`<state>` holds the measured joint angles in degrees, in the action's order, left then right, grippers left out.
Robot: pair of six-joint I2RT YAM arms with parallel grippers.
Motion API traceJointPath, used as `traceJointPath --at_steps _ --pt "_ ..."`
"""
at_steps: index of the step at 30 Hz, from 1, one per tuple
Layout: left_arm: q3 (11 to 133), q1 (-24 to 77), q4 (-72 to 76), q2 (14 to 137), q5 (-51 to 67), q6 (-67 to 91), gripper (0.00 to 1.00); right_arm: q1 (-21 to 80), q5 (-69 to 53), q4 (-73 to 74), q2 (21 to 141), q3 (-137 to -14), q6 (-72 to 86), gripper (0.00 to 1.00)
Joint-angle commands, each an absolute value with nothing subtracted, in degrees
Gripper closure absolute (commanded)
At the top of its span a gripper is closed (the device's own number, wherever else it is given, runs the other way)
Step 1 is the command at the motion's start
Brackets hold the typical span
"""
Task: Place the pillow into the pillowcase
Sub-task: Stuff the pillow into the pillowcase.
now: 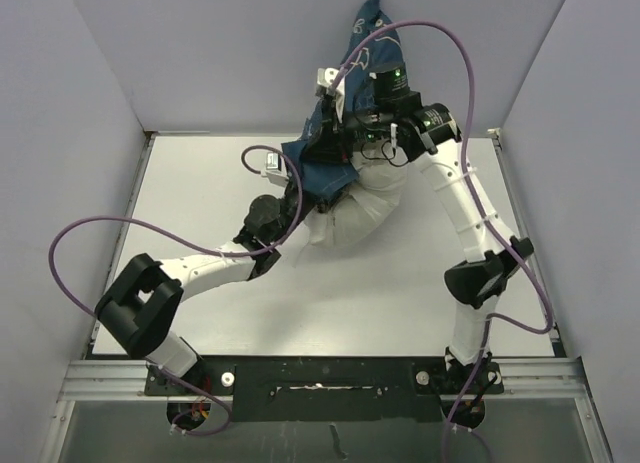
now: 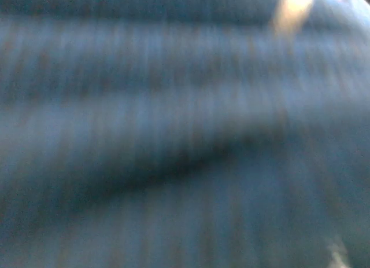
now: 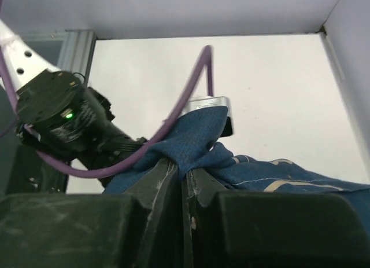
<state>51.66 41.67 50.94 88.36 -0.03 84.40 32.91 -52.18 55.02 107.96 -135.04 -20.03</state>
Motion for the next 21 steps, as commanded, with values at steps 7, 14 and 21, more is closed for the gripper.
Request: traceJointPath --at_steps 7,14,21 --pt "25.70 43.19 74.75 96.69 -23.20 109.58 1.00 35.75 -60.88 58.11 120.32 -128.99 -16.31 1.00" --pt "11.22 42.61 87.01 101.87 -30.59 116.43 1.00 37.91 -68.11 60.58 123.25 -138.08 -21.83 0.55" --pt "8.79 37.30 86.93 99.97 -28.02 114.06 1.00 30.31 -77.38 57.54 115.73 -143.13 -26.00 0.02"
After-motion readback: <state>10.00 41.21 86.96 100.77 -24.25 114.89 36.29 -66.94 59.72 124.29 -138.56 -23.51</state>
